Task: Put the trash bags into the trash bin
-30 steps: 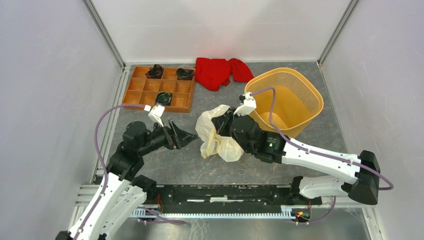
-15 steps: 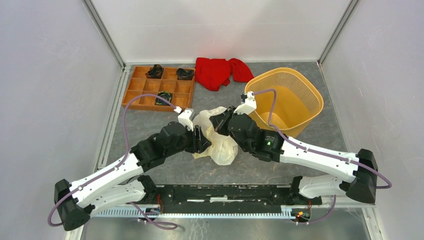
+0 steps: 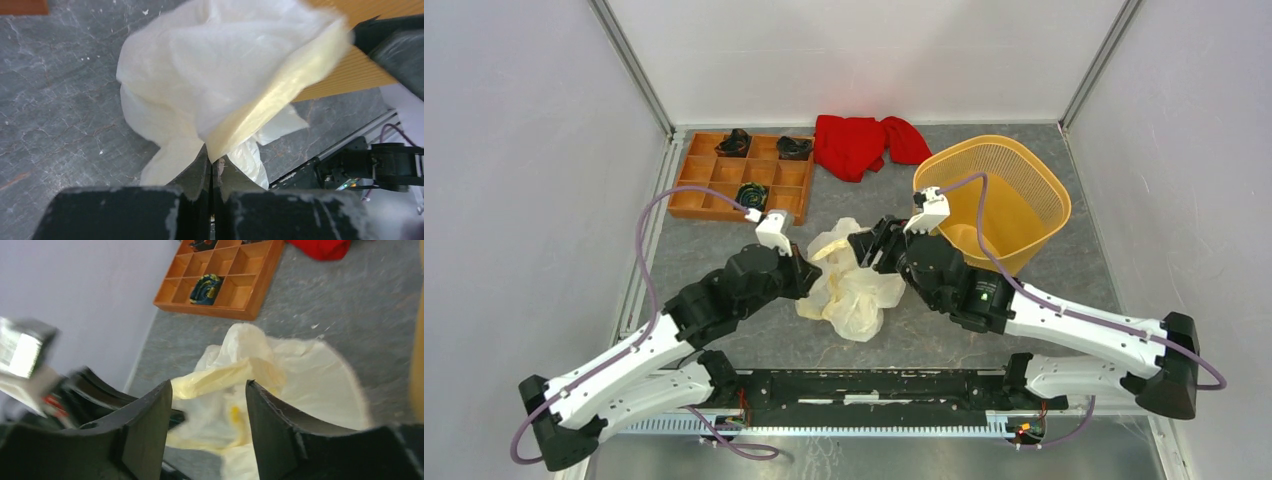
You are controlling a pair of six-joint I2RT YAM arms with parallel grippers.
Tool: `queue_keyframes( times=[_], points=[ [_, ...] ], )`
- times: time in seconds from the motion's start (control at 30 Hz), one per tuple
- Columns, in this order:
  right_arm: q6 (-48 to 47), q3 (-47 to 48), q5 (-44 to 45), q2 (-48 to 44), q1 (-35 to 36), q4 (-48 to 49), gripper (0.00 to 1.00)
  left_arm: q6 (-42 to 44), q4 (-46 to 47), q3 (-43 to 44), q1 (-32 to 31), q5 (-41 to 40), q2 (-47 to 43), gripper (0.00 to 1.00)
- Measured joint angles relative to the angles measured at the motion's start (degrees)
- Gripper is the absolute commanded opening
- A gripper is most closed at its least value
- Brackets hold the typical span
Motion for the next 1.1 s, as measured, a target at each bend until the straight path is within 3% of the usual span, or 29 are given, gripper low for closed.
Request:
queue_keyframes(
  times=[0.13,0.2,0.37,0.53,0.73,0.9,1.1],
  points=[
    [-15.5,-2.8,-4.6,-4.2,0.0,2.0,0.91,0.0,-3.9,3.0,0.0,-0.1,-3.8,0.02],
    [-22.6,-3.8,-8.5,-7.0,0.0,3.0,0.96,0.0,-5.9,5.0,0.0,-0.1,-5.2,0.02],
    [-36.0,-4.4,-22.1,-11.3,0.0,4.4,0.98,0.1,-9.4,8.2,0.0,-0.2,-7.4,0.02],
    [-40.7,-3.1,-33.4,-4.7,2.8,3.3,0.98,0.1,-11.8,11.0,0.0,-0.8,-7.8,0.02],
    [-42.3,-0.7,-26.2,5.6,8.0,-6.2,0.98,-0.1,-12.5,7.5,0.0,-3.0,-13.2,0.02],
    [-42.0,-0.7,-11.5,8.0,8.1,-12.7,0.98,-2.3,-14.3,2.0,0.0,-5.7,-20.6,0.02],
    [-41.4,-2.3,5.2,10.7,4.9,-16.7,0.95,-3.1,-14.9,1.5,0.0,-8.7,-25.1,0.02]
  ],
)
